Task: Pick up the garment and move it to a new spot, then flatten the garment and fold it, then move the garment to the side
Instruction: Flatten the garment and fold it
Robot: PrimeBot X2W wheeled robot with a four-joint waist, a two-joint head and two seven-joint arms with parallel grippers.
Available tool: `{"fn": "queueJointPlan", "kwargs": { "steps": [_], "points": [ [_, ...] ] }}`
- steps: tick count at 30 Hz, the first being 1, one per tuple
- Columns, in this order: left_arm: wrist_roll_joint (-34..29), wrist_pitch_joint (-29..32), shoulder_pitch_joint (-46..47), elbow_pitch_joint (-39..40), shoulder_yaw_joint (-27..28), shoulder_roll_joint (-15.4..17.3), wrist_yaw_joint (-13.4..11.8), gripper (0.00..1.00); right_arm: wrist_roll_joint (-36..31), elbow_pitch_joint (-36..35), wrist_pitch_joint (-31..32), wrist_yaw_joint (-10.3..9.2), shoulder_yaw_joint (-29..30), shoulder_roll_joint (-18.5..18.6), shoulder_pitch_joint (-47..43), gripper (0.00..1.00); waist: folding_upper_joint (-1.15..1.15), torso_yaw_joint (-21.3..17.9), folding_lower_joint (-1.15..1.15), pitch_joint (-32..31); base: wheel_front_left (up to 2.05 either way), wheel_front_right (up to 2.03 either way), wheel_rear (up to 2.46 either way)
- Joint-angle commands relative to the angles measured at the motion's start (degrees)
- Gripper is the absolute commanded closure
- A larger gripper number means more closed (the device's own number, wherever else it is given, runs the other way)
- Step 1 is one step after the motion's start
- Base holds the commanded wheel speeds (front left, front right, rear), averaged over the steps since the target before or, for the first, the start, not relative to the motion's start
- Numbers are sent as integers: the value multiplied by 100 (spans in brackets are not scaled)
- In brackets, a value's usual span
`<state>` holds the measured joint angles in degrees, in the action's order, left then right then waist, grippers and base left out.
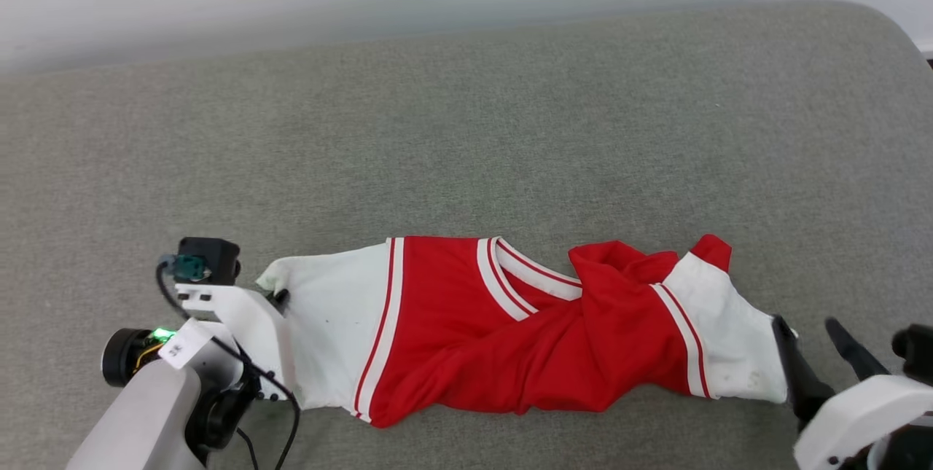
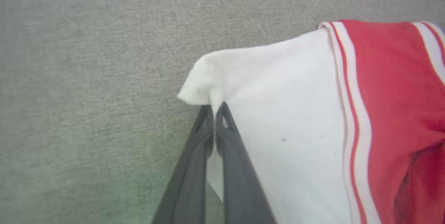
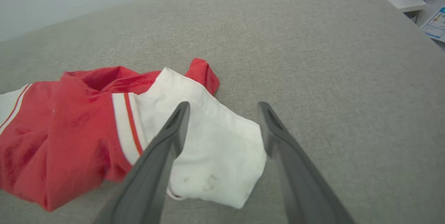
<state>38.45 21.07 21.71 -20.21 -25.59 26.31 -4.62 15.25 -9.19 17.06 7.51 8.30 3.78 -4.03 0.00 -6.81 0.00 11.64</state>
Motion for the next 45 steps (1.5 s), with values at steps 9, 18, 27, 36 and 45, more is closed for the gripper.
{"fn": "queueJointPlan", "kwargs": {
  "steps": [9, 18, 27, 36, 45],
  "points": [
    [-50, -518, -395, 812, 278, 116, -342, 100, 534, 1162, 1215, -4, 259, 729, 355, 0, 0, 173, 0, -39, 0, 0, 0],
    [-139, -399, -409, 1431, 157, 87, -490, 100, 898, 2122, 1975, -4, -481, 1223, 1013, 0, 0, 352, 0, 75, 0, 0, 0],
    [-95, -375, -402, 1537, 141, 95, -522, 100, 1365, 2960, 2772, -1, -941, 1235, 1144, 100, 0, 421, 0, 130, 0, 0, 0],
    [-169, -602, -204, 1738, 408, 295, -638, 100, 1074, 2120, 1690, -5, -504, 1692, 1837, 100, 0, 326, 0, -54, 0, 0, 0],
    [-340, -866, 440, 1951, 656, 417, -688, 100, 424, 1314, 1055, -6, -168, 1581, 2535, 100, 0, 266, 0, -337, 0, 0, 0]
  ]
}}
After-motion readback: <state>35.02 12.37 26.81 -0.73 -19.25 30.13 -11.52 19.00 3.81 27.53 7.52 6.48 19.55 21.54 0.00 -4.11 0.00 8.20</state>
